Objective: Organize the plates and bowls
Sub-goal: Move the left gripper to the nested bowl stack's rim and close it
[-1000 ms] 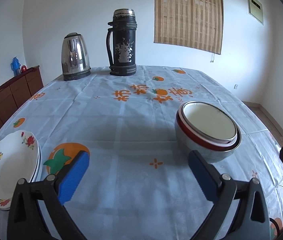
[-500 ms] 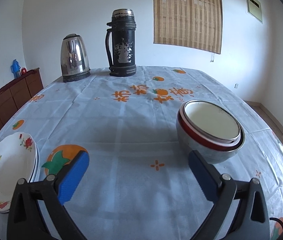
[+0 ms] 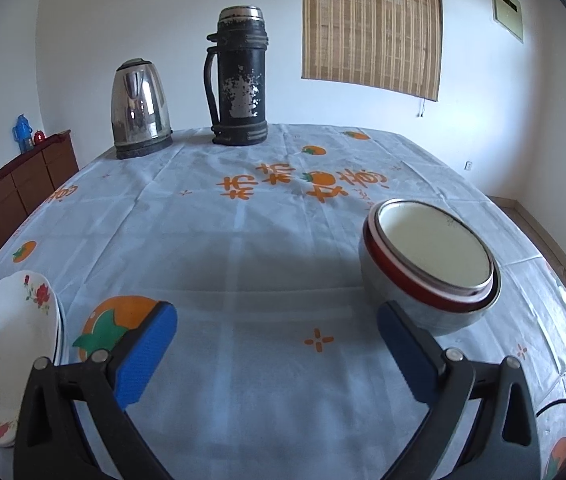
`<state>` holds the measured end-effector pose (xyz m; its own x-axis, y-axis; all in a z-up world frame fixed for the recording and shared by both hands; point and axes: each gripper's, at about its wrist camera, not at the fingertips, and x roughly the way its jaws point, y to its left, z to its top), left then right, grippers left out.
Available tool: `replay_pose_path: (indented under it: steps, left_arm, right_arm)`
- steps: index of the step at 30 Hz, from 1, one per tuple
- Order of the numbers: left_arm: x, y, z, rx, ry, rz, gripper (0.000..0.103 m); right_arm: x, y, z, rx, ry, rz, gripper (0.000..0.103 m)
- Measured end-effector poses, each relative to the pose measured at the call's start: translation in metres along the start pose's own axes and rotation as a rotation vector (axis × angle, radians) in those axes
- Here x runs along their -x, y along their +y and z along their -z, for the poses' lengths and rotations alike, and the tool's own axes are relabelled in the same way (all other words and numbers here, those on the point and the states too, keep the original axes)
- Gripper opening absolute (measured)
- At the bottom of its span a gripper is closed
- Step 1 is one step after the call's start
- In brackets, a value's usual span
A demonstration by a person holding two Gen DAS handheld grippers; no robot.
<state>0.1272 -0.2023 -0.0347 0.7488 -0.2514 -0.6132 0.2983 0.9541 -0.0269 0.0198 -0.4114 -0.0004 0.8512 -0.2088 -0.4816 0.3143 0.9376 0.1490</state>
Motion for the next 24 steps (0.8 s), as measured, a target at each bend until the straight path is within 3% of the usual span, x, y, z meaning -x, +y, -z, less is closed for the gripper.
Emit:
replay_pose_path:
  steps: [7, 11, 14, 19, 24]
  left_arm:
    - [-0.016, 0.004, -0.017, 0.039, 0.039, 0.035, 0.103]
    - [-0.028, 0.0, -0.035, 0.075, 0.085, 0.109, 0.103]
    - [-0.042, 0.0, -0.048, 0.13, 0.112, 0.144, 0.102]
    - [-0.07, -0.004, -0.055, 0.221, 0.192, 0.231, 0.097]
    - [-0.083, -0.019, -0.055, 0.175, 0.21, 0.174, 0.097]
  right_arm:
    - [-0.031, -0.005, -0.019, -0.04, 0.072, -0.096, 0.083]
    - [-0.062, -0.008, -0.026, -0.078, 0.141, -0.139, 0.083]
    - [-0.085, -0.015, -0.03, -0.175, 0.195, -0.246, 0.083]
    - [-0.115, -0.018, -0.027, -0.258, 0.245, -0.281, 0.083]
    - [-0.128, -0.011, -0.021, -0.23, 0.274, -0.287, 0.083]
